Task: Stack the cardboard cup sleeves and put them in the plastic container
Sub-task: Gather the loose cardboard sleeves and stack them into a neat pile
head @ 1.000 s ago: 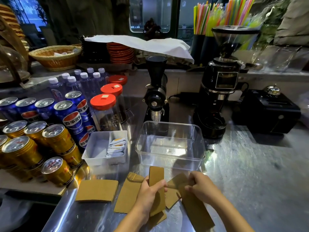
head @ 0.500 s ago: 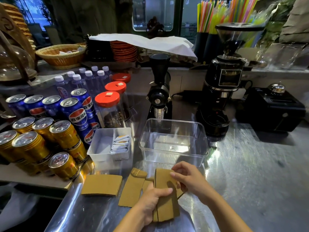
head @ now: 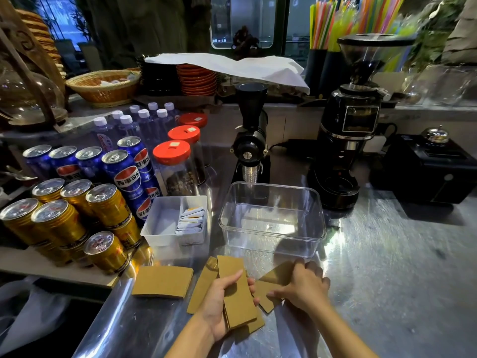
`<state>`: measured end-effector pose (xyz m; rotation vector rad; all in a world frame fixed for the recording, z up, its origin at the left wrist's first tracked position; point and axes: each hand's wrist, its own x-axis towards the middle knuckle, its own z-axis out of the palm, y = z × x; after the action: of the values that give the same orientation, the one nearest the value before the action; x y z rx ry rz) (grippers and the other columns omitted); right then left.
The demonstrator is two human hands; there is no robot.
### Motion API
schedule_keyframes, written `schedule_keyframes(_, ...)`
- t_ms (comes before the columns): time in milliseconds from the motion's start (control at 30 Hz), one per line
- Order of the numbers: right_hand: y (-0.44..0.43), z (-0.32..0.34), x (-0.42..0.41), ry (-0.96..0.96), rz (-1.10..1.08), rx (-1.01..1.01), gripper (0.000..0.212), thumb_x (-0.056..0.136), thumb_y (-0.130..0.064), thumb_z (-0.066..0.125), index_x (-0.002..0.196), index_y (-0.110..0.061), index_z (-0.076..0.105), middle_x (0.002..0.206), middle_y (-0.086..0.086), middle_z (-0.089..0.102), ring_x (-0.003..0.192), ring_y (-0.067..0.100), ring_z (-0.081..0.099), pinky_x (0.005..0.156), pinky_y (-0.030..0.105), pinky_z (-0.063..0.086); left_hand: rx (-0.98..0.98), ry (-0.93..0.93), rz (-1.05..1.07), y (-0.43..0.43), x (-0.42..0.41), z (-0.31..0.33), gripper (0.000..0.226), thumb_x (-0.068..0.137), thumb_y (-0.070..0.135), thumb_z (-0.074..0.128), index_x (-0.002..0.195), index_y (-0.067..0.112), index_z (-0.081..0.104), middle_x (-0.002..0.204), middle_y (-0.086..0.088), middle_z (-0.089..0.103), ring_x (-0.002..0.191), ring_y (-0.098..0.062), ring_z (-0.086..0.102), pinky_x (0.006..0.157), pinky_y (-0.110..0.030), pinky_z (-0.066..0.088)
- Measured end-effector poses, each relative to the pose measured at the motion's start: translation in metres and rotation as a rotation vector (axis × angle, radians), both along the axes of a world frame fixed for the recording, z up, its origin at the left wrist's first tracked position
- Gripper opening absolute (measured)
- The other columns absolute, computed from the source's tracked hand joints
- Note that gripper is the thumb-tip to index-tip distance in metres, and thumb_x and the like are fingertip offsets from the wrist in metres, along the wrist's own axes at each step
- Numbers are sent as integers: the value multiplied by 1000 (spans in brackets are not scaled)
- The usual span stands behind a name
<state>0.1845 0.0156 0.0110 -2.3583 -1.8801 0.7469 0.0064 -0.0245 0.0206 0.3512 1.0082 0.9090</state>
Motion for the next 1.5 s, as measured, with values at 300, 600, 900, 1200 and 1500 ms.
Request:
schedule_keyframes(300, 3, -4, 4, 43, -71, 22, 104, 48, -56, 81, 126, -8, 32, 130, 13, 43, 123, 32, 36, 102, 44, 27, 46, -29, 129, 3, 3, 3, 41, 63, 17, 71, 102, 26, 68, 72, -15, 63, 63, -26, 59, 61, -41, 55)
schedule_keyframes(600, 3, -9, 23, 452, -110, 206, 23, 82, -27, 63, 89, -11, 48, 95, 7, 59, 86, 23, 55, 77, 39, 49, 27, -64, 164, 12, 5, 0, 16, 73, 19, 66, 89, 20, 67, 67, -15, 59, 57, -25, 55, 52, -34, 51)
schedule_keyframes(900, 4, 33, 12, 845, -42, 449, 13, 82, -13, 66, 70, -18, 63, 70, -5, 64, 62, -1, 57, 57, 9, 42, -22, -36, 66, 23, -5, 1, 48, 69, 55, 63, 66, 8, 72, 69, -13, 61, 59, -26, 60, 67, -38, 50)
schedule_keyframes(1200, 1, 22, -20, 981, 117, 241, 10, 81, -9, 66, 74, -15, 61, 68, 6, 60, 46, 17, 55, 39, 27, 43, 0, -112, -178, 8, -6, 3, 35, 74, 38, 66, 89, 9, 75, 83, -16, 74, 73, -28, 69, 71, -40, 56)
schedule_keyframes(1500, 3, 7, -28, 903, 62, 269, 8, 80, -17, 67, 78, -23, 61, 76, -1, 62, 62, 9, 57, 53, 19, 44, 41, -193, -10, 3, -33, -1, 51, 73, 5, 58, 121, 21, 55, 85, -25, 66, 64, -32, 64, 62, -40, 56)
